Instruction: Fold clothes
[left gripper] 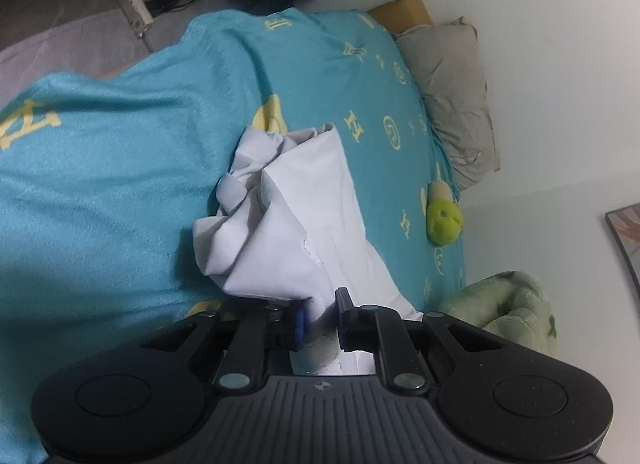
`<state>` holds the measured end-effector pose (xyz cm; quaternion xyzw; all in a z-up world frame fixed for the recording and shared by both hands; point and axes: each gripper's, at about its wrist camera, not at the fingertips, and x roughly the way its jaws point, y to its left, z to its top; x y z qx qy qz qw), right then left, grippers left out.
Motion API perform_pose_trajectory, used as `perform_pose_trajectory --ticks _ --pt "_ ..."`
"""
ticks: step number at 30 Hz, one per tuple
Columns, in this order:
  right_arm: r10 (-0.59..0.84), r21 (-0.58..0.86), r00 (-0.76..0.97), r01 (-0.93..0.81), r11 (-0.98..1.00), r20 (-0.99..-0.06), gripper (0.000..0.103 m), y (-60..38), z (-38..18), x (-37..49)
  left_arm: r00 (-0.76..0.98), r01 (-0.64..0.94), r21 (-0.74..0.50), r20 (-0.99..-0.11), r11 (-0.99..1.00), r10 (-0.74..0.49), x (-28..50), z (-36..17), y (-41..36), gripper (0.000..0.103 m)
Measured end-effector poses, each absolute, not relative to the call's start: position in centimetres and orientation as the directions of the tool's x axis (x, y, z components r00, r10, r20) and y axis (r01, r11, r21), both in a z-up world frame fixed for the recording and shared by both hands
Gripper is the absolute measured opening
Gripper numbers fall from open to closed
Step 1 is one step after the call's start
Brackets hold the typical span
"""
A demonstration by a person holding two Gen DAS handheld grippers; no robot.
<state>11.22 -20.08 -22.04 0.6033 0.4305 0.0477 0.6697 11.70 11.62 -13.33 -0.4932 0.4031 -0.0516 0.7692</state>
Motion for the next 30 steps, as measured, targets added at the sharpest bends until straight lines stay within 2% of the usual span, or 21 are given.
perform_pose_trajectory --ticks 1,3,5,8,9,12,15,18,20,26,30 --pt "0.571 0.845 0.631 0.467 0.26 -0.524 0.092 -20.2 -22.2 11.2 0.661 -0.328 -0.798 -0.577 0.506 -0.481 11.8 -13.6 11.6 0.024" --pt "0.56 0.841 0.637 0.48 0.25 -0.53 0.092 -20.2 -22.5 11.4 0.634 -0.348 -0.793 -0.591 0.499 -0.498 12.1 -14.3 11.5 0.048" --pt "0.563 0.842 0.635 0.475 0.256 -0.53 0.092 -19.8 -22.6 11.7 0.605 -0.368 -0.786 -0.609 0.498 -0.514 12.7 -15.3 11.3 0.051" --pt "0.571 0.848 0.635 0.463 0.258 -0.52 0.092 -19.3 -22.6 12.1 0.598 -0.387 -0.785 -0.613 0.484 -0.516 13.6 -16.3 11.3 0.047" --pt "0.573 0.851 0.637 0.46 0.255 -0.516 0.092 -19.2 -22.7 12.1 0.605 -0.386 -0.794 -0.603 0.47 -0.52 13.7 -16.4 11.4 0.037" --pt "0.574 0.856 0.643 0.452 0.25 -0.507 0.092 -19.6 -22.5 11.9 0.641 -0.35 -0.821 -0.561 0.45 -0.524 13.7 -15.9 11.6 0.019" --pt "0.535 0.854 0.669 0.452 0.258 -0.516 0.092 -20.2 -22.3 11.7 0.685 -0.279 -0.853 -0.499 0.441 -0.531 13.4 -14.7 11.5 0.015" --pt "0.478 0.844 0.697 0.468 0.261 -0.535 0.072 -21.3 -22.1 11.5 0.715 -0.207 -0.876 -0.439 0.435 -0.545 13.2 -13.4 11.4 0.014" --pt "0.454 0.848 0.717 0.473 0.24 -0.528 0.069 -21.9 -22.2 11.2 0.721 -0.176 -0.884 -0.415 0.433 -0.555 13.0 -12.7 11.2 0.013" --pt "0.418 0.864 0.756 0.442 0.24 -0.503 0.034 -22.6 -21.1 10.6 0.738 -0.115 -0.878 -0.389 0.465 -0.552 11.9 -10.6 10.8 0.012" --pt "0.407 0.879 0.781 0.397 0.265 -0.475 0.028 -23.0 -18.1 9.6 0.728 -0.125 -0.877 -0.398 0.463 -0.558 10.7 -8.0 11.0 0.012"
